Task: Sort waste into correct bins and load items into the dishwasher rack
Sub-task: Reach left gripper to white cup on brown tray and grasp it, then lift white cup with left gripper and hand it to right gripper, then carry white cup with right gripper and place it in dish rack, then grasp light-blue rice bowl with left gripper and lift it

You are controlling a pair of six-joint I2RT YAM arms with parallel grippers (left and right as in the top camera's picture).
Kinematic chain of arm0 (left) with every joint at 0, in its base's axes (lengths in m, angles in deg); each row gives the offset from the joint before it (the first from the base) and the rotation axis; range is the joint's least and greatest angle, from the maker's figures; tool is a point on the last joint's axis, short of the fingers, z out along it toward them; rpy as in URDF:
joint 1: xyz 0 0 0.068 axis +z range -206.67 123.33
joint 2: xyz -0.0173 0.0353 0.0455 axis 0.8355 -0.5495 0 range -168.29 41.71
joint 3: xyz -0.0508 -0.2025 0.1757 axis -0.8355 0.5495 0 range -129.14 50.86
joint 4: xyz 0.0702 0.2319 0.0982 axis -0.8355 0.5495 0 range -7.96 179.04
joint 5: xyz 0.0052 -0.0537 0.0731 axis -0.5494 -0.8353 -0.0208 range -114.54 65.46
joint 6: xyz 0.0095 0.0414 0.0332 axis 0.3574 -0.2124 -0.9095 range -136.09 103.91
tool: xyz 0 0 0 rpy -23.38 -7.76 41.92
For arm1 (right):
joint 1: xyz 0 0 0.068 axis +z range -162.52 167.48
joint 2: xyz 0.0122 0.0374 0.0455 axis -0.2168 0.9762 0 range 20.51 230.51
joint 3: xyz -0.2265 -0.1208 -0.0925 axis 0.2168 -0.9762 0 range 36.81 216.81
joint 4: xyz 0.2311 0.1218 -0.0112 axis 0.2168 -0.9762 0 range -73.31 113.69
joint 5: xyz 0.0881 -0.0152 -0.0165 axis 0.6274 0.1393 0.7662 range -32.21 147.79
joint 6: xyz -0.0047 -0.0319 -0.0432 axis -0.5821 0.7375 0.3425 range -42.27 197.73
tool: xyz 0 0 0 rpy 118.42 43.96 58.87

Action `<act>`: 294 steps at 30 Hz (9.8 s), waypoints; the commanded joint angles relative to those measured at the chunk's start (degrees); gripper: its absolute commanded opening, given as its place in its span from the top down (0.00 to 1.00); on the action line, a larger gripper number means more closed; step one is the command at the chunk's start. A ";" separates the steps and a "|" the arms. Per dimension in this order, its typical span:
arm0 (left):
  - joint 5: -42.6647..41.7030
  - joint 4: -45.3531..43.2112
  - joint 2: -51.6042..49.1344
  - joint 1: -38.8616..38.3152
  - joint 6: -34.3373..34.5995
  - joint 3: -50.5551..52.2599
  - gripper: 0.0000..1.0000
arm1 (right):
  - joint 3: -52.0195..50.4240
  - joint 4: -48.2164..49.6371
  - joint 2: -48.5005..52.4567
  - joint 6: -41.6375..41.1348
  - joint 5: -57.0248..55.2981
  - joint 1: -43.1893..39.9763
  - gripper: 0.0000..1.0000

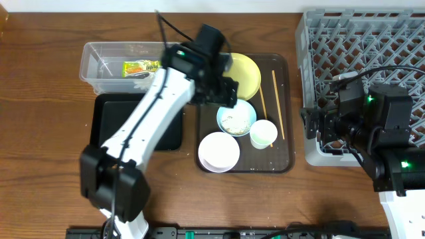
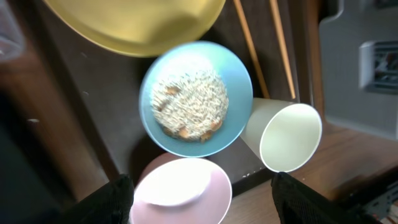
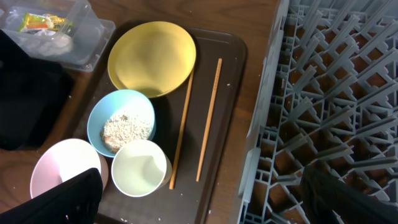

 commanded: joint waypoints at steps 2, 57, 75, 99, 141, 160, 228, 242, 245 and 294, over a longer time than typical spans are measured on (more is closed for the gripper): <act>3.08 -0.81 -2.43 -3.67 3.43 0.63 0.26 | 1.09 -0.11 -0.09 -0.79 0.50 0.46 0.01; 9.01 -6.40 -10.64 -15.43 9.38 2.16 0.94 | 1.09 -1.36 -0.09 -0.76 0.50 0.46 0.01; 15.34 -2.54 -4.92 -9.90 12.28 1.44 0.94 | 1.09 -1.36 -0.09 -0.79 0.50 0.46 0.01; -23.43 1.01 1.97 8.07 1.62 1.42 0.94 | 1.09 1.90 3.56 -6.14 9.90 0.46 0.01; -70.58 -0.35 1.99 16.02 -8.07 1.46 0.94 | 1.09 42.91 17.20 -11.23 54.03 7.43 0.26; -70.51 -1.25 1.99 16.04 -8.07 1.46 0.59 | 1.09 45.18 19.54 -11.28 53.99 7.26 0.53; 6.75 -3.34 6.23 3.52 -7.43 0.98 0.50 | 22.71 -25.83 34.45 -11.52 -9.18 -10.73 0.19; 12.74 -4.87 4.22 -3.56 -5.95 2.78 0.50 | 28.89 -21.92 32.02 -11.72 -5.51 -5.11 0.15; 14.62 -5.51 -0.09 -5.42 -3.82 2.78 0.50 | 28.89 -22.34 32.02 -12.13 -5.51 -6.01 0.11; 16.94 -15.45 -14.29 -9.27 7.91 9.35 0.94 | 28.85 -24.46 32.02 -10.54 -5.97 -8.22 0.13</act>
